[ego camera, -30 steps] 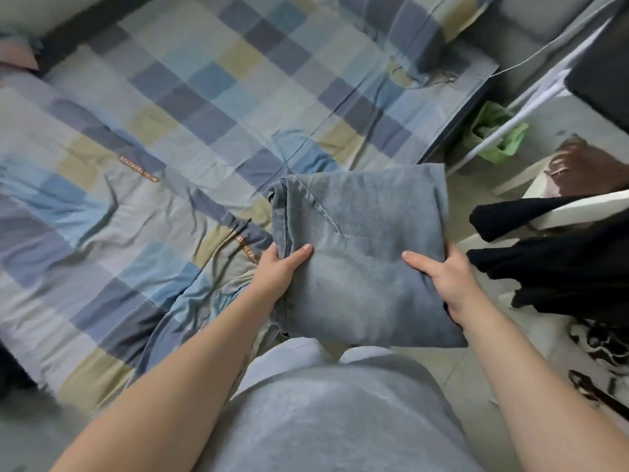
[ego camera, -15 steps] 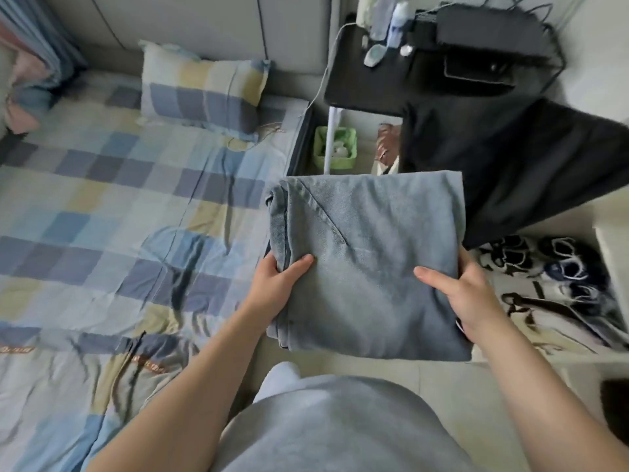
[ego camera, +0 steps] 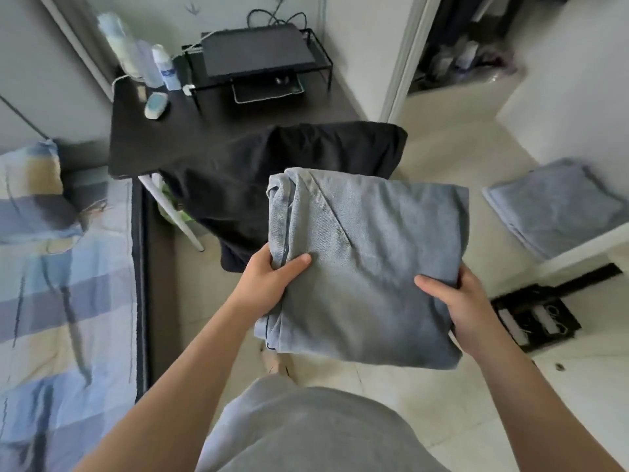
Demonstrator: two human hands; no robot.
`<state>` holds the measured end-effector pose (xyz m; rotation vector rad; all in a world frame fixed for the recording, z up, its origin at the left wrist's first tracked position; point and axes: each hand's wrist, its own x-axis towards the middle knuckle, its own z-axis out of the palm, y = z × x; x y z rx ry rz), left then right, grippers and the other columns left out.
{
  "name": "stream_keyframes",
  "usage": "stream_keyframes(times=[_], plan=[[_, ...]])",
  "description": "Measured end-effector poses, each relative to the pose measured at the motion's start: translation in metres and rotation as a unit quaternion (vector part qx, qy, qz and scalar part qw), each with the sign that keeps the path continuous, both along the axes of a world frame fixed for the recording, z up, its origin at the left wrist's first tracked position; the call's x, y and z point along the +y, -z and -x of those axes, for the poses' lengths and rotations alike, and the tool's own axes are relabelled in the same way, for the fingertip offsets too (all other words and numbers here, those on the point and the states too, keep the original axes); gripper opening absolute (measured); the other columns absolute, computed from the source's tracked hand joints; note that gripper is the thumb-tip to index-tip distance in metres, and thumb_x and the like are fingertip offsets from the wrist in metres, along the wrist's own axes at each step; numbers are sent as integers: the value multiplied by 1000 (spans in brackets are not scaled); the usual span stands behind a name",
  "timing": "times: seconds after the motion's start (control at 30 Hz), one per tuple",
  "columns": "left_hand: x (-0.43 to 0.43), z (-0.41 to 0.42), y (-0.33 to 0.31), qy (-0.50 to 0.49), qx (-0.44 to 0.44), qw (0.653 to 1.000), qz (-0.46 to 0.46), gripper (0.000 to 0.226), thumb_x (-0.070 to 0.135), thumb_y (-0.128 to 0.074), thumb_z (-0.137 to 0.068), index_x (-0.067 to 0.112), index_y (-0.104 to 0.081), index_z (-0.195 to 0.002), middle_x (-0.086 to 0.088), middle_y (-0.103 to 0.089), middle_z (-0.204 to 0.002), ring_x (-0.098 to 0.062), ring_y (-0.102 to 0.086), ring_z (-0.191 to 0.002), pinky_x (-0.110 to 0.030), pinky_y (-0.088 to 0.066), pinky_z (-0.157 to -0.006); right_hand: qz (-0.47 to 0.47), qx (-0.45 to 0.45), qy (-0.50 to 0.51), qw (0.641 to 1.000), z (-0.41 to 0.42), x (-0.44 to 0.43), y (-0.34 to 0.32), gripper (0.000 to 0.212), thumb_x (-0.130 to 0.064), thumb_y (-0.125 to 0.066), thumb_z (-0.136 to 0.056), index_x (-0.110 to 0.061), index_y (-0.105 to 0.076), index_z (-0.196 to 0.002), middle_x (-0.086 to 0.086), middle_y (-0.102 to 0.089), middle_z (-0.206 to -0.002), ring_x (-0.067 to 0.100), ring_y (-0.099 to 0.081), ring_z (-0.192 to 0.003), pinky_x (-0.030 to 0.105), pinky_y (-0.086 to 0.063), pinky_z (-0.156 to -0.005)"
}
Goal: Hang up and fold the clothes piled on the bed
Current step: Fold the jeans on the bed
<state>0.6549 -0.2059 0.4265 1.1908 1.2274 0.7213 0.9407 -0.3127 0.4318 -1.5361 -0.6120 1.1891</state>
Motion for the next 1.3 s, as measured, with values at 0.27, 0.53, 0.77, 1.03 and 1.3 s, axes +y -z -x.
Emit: stream_keyframes(times=[0.27,0.53,0.77,1.03,1.3], plan=[[115,-146,-10,197,-20,980,-21,20,29,-79,-87,24,-71,-105,8,-77,-103,-9,-72,-98,-23,-57,-80,7,5,209,978,-86,18,2,72,-20,-85,-61,-16,-61,-128,1,-74,-116,22,-72,-103,39,-55,-84],[214,-289,-27,340,1,940,37,35,32,-80,-84,23,-68,-116,7,-77,-105,-12,-73,-93,-30,-60,-82,12,-1,385,923,-125,52,-2,53,-21,-81,-70,-14,-65,-120,0,-75,-113,19,-73,-102,34,-56,-82],[275,-390,-32,408,33,910,63,24,27,-82,-83,26,-70,-104,8,-78,-96,-12,-75,-87,-30,-60,-77,22,24,466,884,-158,98,14,68,-30,-87,-66,-21,-61,-128,-5,-74,-116,18,-71,-107,43,-54,-93],[320,-471,-8,376,78,922,55,21,19,-81,-83,24,-68,-99,12,-74,-89,1,-71,-68,-12,-52,-52,14,3,529,848,-221,164,42,51,-28,-78,-67,-35,-61,-114,-23,-72,-103,-2,-69,-92,22,-53,-76],[373,-513,32,365,159,910,117,47,16,-79,-85,1,-64,-127,-13,-70,-119,-29,-68,-105,-40,-53,-96,69,44,520,850,-261,217,71,50,-16,-80,-78,-31,-61,-122,-17,-72,-107,1,-69,-92,29,-53,-80]])
